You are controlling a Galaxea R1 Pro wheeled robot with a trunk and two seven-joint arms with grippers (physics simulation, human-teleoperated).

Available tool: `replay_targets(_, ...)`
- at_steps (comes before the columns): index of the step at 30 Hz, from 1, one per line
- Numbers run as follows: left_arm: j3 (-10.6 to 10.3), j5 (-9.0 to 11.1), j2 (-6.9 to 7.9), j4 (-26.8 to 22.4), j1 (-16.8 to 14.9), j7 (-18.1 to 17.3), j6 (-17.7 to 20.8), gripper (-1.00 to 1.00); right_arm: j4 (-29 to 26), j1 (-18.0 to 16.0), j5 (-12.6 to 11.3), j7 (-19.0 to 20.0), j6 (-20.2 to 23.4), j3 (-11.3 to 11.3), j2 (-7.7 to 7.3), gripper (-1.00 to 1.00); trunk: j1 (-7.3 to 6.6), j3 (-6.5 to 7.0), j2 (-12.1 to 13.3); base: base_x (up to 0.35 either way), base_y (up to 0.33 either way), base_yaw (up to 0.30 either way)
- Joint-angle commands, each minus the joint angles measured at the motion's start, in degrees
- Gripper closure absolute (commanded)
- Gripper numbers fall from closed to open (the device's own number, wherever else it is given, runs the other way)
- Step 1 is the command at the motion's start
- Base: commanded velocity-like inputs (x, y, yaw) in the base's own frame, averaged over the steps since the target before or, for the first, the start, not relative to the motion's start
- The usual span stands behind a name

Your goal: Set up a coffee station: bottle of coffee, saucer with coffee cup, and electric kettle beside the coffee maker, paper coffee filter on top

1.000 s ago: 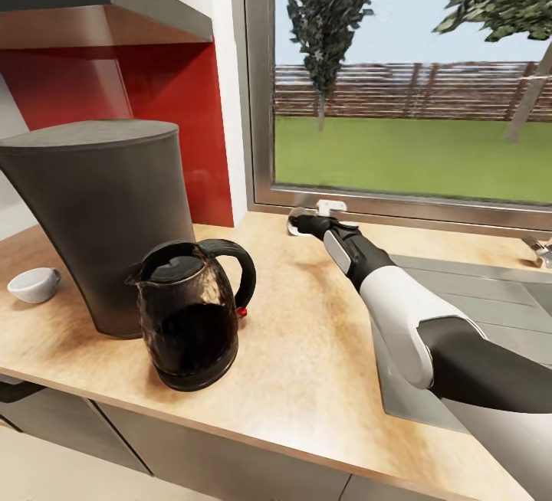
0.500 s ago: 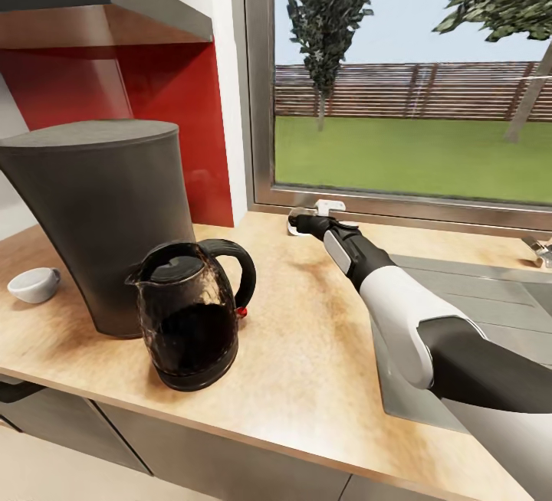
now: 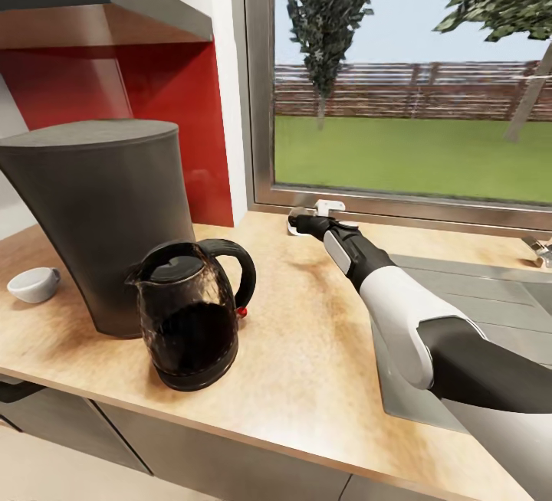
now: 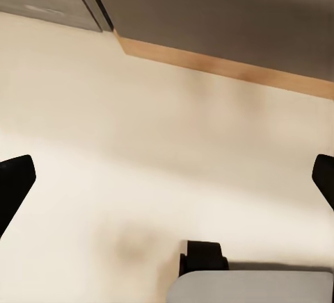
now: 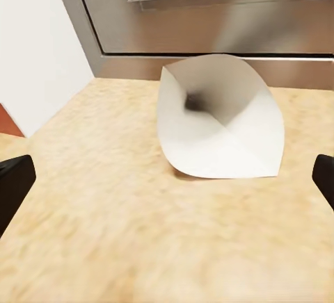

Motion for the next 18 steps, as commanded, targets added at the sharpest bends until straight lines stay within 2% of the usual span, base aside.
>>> replay_targets(1, 0.0, 0.2, 0.01, -0.1, 0.0, 0.0, -0.1, -1.0, 0.0, 0.0, -0.4, -0.1, 0.3, 0.2, 0.0, -1.0, 0.0, -0.12, 0.0, 0.0, 0.0, 0.0)
replay_targets(18, 0.0, 0.2, -0.01, -0.1, 0.0, 0.0, -0.1, -1.0, 0.0, -0.1, -0.4, -0.1, 0.3, 0.2, 0.0, -1.0, 0.0, -1.6, 0.0, 0.0, 0.0, 0.0)
